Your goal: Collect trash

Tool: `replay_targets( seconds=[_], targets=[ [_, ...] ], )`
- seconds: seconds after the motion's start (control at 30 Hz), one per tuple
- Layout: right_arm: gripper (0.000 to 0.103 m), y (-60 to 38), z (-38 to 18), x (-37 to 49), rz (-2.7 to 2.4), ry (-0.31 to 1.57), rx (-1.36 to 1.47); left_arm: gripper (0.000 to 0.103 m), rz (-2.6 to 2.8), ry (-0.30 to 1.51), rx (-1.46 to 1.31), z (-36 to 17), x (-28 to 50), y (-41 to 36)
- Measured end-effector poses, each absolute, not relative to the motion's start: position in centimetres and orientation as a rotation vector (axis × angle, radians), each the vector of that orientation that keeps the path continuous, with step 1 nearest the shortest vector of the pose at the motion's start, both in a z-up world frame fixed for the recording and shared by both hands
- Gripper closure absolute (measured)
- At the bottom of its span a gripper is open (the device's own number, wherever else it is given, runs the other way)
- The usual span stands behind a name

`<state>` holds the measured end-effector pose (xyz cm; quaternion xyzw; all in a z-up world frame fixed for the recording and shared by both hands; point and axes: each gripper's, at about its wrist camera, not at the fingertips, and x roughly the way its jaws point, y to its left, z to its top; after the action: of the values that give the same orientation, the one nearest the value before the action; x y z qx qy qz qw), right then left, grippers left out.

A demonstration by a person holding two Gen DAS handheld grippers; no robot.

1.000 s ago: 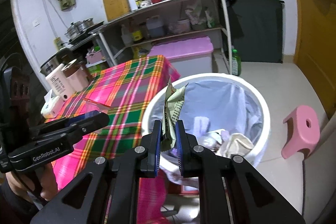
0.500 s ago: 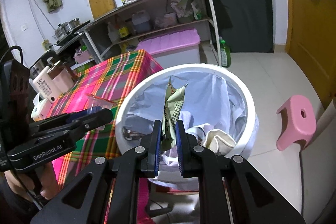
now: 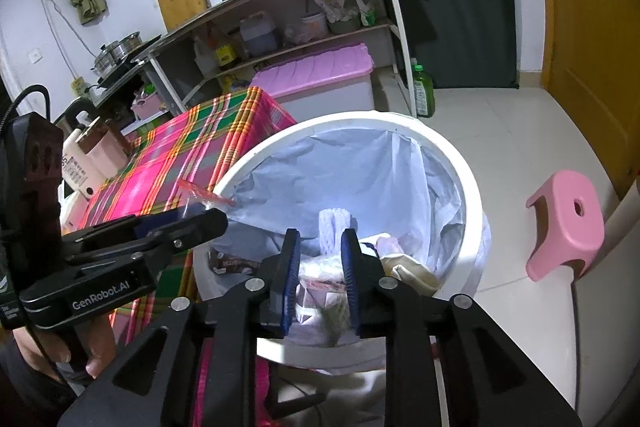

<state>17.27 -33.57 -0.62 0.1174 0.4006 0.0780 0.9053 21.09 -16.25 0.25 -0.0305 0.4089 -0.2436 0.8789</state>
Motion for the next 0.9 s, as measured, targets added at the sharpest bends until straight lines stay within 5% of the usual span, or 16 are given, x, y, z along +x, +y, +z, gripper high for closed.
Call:
replay_targets(
  seconds=[0.1,0.9],
  targets=[
    [0.078,-33.5,-0.5,17.2,0.161,0.822,0.241,0.056,-0.507,0.856,-0.073,0.2,21.2,-16.2],
    [0.069,-30.6,3.0,12.1,0.192,0.727,0.183,0.056,-0.464,0.749,-0.074,3.1,15.5,-12.9]
  ],
)
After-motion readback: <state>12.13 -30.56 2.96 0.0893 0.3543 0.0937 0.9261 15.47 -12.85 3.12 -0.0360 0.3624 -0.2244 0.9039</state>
